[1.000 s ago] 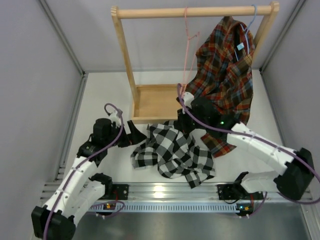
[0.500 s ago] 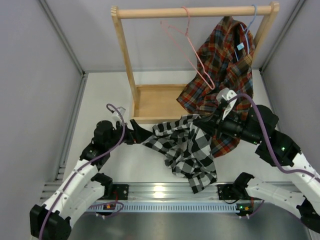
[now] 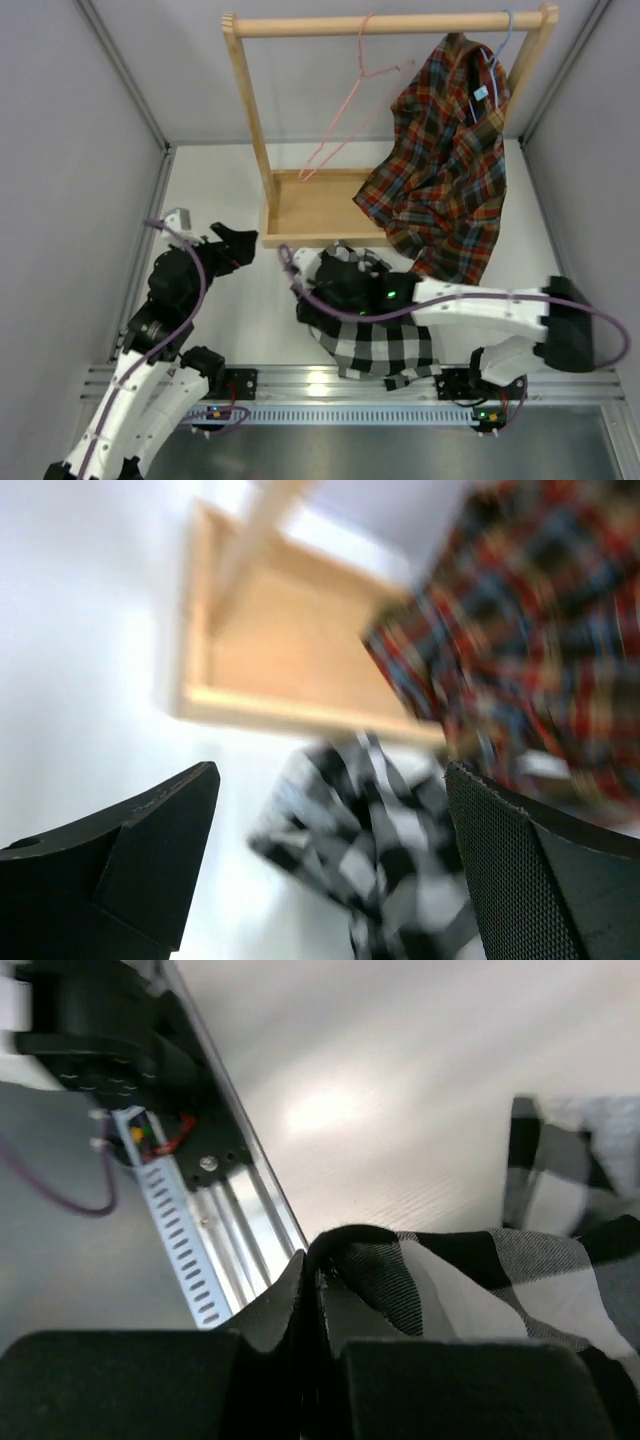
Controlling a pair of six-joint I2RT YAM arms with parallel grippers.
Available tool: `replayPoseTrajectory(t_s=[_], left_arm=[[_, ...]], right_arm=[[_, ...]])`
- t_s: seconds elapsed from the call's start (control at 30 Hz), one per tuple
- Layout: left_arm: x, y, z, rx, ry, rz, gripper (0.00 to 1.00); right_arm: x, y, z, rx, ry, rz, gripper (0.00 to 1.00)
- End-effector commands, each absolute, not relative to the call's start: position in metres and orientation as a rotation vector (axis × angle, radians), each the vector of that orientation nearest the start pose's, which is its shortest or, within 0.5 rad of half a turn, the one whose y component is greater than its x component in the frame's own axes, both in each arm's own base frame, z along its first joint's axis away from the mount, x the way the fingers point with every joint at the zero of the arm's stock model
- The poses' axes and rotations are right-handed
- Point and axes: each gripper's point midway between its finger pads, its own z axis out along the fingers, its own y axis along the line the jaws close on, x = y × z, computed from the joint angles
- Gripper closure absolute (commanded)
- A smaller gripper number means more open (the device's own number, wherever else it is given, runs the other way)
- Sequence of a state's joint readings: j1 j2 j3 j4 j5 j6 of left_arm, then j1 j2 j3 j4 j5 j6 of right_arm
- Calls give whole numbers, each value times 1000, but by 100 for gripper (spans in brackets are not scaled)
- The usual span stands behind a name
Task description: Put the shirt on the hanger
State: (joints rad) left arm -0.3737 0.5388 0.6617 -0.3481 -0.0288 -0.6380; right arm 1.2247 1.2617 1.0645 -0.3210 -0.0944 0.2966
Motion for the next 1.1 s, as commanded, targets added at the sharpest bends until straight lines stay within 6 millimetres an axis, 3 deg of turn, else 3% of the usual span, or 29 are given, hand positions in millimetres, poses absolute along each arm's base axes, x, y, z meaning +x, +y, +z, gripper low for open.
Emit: replayPoseTrajectory(t_s=[0.0,0.03,0.07,0.13,0.2,0.27,0.33,0.4,0.43,0.47,0.5,0.53,0.57,0.6,0.63,0.67,0.73,0.8,0.83,0.87,0.9,0.93,0.97,1.0,1.07], left_arm=[[234,-27,273,-547,1703,-272,2],[230,-22,274,-554,1708,-251,2],[228,-21,281,-556,1693,-255,2],[225,-22,282,-548,1710,-257,2],[224,-22,284,-530,1719,-254,2],[224,-27,283,-492,1749,-261,2],[225,-40,279,-443,1788,-308,2],[224,-56,275,-395,1824,-384,2],[225,-66,267,-366,1858,-428,2],[222,-90,262,-279,1899,-542,2],[223,-102,263,-235,1900,-603,2],[224,-114,250,-204,1950,-649,2],[215,-137,247,-108,1987,-782,2],[216,-150,253,-60,1960,-858,2],[215,-162,245,-50,1994,-926,2],[208,-176,248,0,1994,-1014,2],[201,-197,250,44,2005,-1070,2],[208,-206,246,26,2027,-986,3],[192,-225,242,100,2058,-1001,2],[192,-237,239,110,2096,-964,2],[203,-233,235,41,2092,-831,2],[181,-247,223,136,2150,-771,2],[179,-250,218,145,2169,-681,2],[192,-251,216,94,2163,-528,2],[184,-252,198,145,2229,-403,2]], right_arm=[[125,429,179,-777,2102,804,100],[131,434,169,-743,2122,735,97],[124,453,156,-762,2144,700,93],[114,464,148,-805,2149,663,55],[114,467,161,-808,2127,693,36],[116,454,191,-810,2058,735,29],[113,442,210,-850,2025,794,26],[117,416,234,-855,1972,841,25],[118,405,237,-859,1973,856,25],[129,381,240,-820,1972,843,25],[133,370,241,-808,1977,856,26],[151,354,239,-757,1997,837,26],[152,337,236,-747,1997,841,26],[158,325,236,-727,1997,829,26],[172,306,238,-685,1985,775,26],[178,291,223,-672,2029,702,24],[202,257,215,-578,2058,562,24],[213,232,208,-513,2093,475,23],[221,217,208,-459,2096,442,23],[224,209,207,-437,2102,421,22],[227,200,204,-415,2113,398,22],[231,190,201,-380,2124,376,22],[233,186,199,-369,2136,364,23],[234,182,197,-355,2141,353,22],[234,175,193,-340,2148,336,22]])
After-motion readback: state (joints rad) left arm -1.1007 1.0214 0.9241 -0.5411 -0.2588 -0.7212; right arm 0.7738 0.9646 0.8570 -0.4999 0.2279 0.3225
